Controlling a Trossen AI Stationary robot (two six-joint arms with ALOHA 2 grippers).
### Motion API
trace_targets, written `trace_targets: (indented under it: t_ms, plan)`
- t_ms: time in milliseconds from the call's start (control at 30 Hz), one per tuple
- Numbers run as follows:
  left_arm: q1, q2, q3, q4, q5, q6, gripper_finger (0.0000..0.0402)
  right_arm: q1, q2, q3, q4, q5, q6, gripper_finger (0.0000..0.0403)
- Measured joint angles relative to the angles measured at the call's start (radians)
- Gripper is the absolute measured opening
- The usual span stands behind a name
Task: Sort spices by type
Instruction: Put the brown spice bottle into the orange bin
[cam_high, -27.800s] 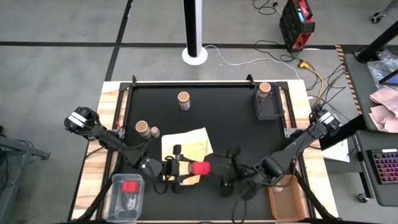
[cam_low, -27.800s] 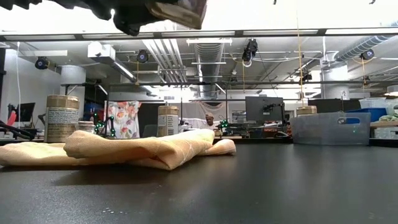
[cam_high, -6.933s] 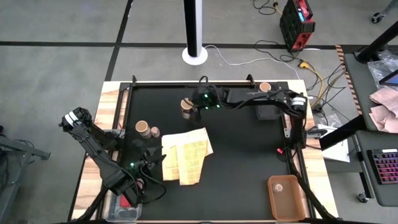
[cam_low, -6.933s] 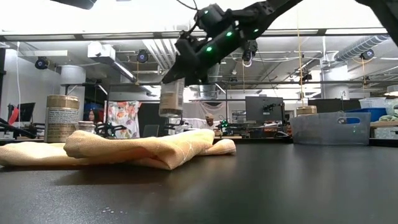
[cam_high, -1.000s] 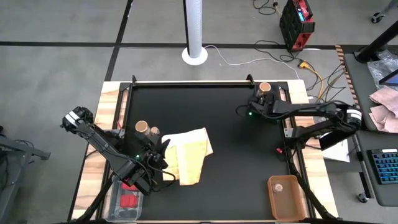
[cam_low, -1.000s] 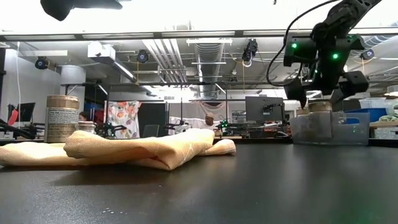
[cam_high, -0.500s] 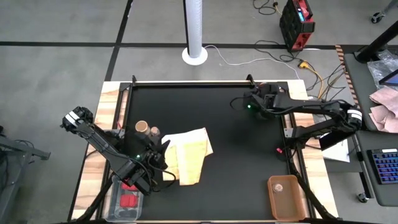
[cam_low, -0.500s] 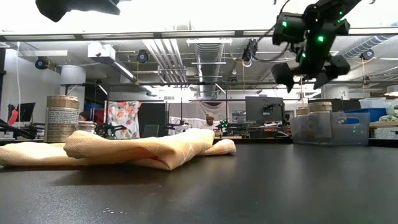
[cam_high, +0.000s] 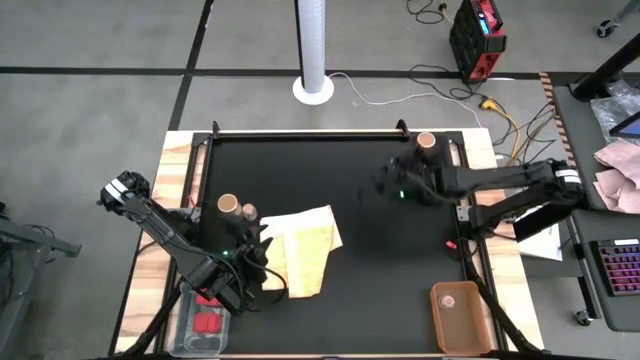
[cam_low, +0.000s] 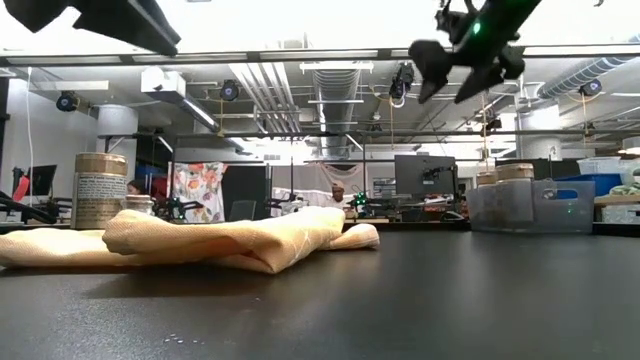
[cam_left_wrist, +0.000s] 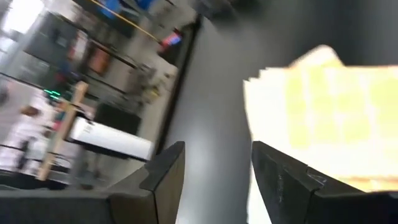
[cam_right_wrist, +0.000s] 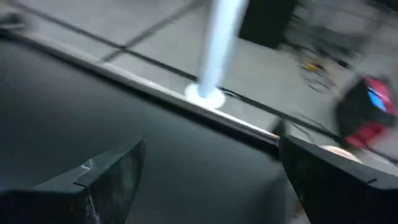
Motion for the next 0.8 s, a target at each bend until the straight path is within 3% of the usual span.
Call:
trace_targets:
  t_ms: [333,800]
  plan:
    - [0.0,0.0,0.057,0.017,0.284,0.005,0.0171,0.364,0.038,-0.025,0.225,0.003,-0.143,0.0359]
    - [0.001,0.0,0.134,0.043,0.693,0.158,0.0171,0.577,0.209,-0.025,0.327,0.006,-0.119,0.0359]
